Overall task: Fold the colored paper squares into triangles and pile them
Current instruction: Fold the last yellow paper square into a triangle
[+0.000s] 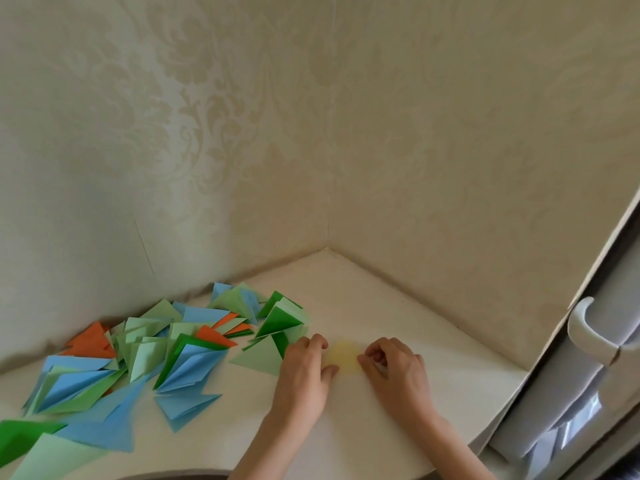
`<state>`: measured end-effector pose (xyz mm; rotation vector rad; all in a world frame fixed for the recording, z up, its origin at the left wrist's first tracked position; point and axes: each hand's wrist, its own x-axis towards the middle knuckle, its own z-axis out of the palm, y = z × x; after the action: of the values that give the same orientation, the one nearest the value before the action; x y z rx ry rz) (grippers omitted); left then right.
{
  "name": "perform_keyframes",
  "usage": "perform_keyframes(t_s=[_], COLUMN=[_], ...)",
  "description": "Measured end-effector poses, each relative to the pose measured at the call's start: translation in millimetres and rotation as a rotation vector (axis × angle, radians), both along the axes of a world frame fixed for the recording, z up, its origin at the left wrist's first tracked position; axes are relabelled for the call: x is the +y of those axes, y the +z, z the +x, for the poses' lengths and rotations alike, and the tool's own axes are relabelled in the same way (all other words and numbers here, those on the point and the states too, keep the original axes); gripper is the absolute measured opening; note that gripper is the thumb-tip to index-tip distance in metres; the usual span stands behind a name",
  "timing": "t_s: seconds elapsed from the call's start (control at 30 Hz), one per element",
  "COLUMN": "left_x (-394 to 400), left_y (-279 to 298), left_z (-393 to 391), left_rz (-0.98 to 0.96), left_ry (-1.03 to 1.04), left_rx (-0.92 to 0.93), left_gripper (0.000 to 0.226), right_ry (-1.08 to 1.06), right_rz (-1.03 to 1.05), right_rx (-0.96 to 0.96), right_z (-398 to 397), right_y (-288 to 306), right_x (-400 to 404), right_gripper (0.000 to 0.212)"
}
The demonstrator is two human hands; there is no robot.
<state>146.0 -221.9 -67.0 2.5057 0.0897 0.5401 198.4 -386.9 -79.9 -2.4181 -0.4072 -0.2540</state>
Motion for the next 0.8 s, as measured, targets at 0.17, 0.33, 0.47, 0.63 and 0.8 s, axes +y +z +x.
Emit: perform_keyframes(t_s=[0.17,0.33,0.47,0.63,0.8], left_x=[-7,-2,-3,-3,-5], left_y=[3,5,1,-3,3], left_z=[8,14,9,2,4], left_rz=[-0.129,-0.243,-0.198,-0.288,-0.330], left_ry=[0.096,0.082,0.046,-0.002,-0.018], left_rx=[0.129,0.208,0.139,0.051,0.012], left_gripper=[0.026,0.026,0.020,0.027,0.017], right_ry=[0.023,0.032,0.062,0.036,-0.020], right_rz=[0.018,0.070,0.097,0.194,0.317], right_rx=[0.023,0.090,0.159,0.202,0.231], right_z=[-3,-5,-7,-8,-9], right_y=[3,10,17,23,24], right_x=[-2,-3,-6,-10,-11], right_gripper=[0.029,0.032,0.022,0.012,0.009])
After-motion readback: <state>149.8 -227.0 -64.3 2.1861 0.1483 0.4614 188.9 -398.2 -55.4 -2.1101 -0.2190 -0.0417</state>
